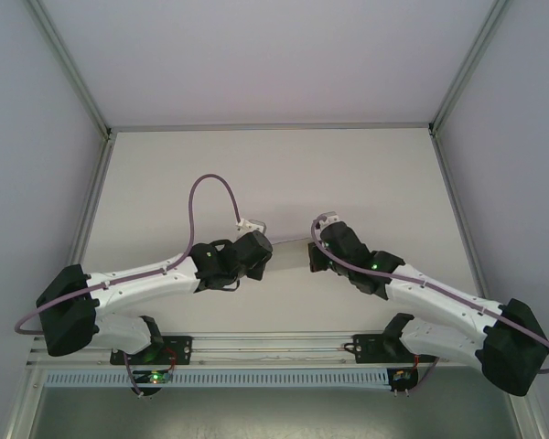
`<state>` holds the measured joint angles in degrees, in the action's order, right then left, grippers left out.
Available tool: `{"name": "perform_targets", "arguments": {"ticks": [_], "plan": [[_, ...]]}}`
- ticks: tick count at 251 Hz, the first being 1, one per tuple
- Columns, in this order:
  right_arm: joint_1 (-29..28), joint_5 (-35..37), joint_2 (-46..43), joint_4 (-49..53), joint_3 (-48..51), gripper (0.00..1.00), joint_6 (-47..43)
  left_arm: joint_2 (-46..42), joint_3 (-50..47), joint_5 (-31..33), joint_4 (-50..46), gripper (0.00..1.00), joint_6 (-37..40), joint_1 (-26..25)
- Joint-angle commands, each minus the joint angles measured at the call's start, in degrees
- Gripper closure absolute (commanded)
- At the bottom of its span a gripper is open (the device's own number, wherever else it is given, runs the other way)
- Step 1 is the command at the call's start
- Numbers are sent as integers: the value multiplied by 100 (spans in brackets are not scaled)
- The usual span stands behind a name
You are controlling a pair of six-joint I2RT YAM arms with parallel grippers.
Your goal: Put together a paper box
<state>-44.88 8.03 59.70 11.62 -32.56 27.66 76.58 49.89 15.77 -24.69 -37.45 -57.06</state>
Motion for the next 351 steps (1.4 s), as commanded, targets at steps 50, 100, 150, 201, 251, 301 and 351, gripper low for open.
{"name": "perform_targets", "arguments": {"ticks": [50, 100, 150, 201, 251, 301, 351], "plan": [[-2, -203, -55, 787, 847, 100, 456, 208, 166, 95, -301, 100, 63, -48], [20, 399, -341, 1603, 629, 100, 571, 283, 254, 108, -336, 100, 87, -49], [132, 962, -571, 2036, 185, 100, 347, 247, 208, 298, -493, 100, 36, -51], [209, 1079, -454, 1970, -32, 100, 10, 165, 131, 321, -498, 100, 14, -51], [85, 139, -456, 847, 185, 100, -365, 181, 95, 223, -376, 100, 98, -47], [219, -790, -1126, -288, 285, 100, 16, 386, 244, 139, -417, 100, 236, -48], [505, -1274, -1270, -211, 291, 100, 373, 450, 303, 127, -386, 100, 313, -48]]}}
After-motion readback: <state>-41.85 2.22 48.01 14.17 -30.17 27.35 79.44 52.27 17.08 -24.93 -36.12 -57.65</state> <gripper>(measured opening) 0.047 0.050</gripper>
